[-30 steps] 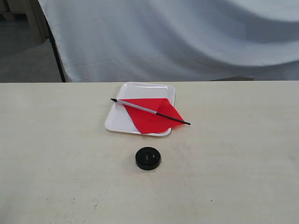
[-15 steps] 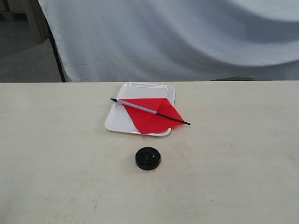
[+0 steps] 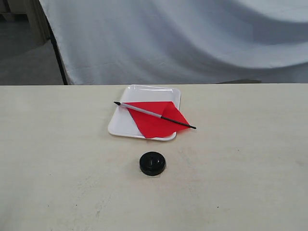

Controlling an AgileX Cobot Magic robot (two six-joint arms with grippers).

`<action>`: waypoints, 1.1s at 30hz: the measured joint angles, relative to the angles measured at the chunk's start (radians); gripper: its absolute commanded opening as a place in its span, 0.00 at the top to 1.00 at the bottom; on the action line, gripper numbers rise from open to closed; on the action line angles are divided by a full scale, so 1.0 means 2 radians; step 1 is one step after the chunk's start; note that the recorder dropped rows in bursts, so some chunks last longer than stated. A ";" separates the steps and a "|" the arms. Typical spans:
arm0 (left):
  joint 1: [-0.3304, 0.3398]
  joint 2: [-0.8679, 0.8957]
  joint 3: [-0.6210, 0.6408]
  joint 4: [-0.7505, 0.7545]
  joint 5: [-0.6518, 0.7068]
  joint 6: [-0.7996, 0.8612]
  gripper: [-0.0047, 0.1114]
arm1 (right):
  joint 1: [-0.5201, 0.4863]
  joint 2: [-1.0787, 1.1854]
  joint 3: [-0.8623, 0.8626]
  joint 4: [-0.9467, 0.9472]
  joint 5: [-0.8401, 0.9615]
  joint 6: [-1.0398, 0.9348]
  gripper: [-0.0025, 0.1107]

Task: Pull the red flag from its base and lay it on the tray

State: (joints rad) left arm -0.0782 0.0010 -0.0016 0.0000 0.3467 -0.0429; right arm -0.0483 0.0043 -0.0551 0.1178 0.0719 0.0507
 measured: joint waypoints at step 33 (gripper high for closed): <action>0.000 0.000 0.000 0.000 0.000 0.000 0.96 | 0.000 0.000 0.027 -0.007 0.060 -0.030 0.98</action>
State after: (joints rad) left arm -0.0782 0.0010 -0.0016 0.0000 0.3467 -0.0429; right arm -0.0483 0.0043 -0.0019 0.1034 0.1918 -0.0097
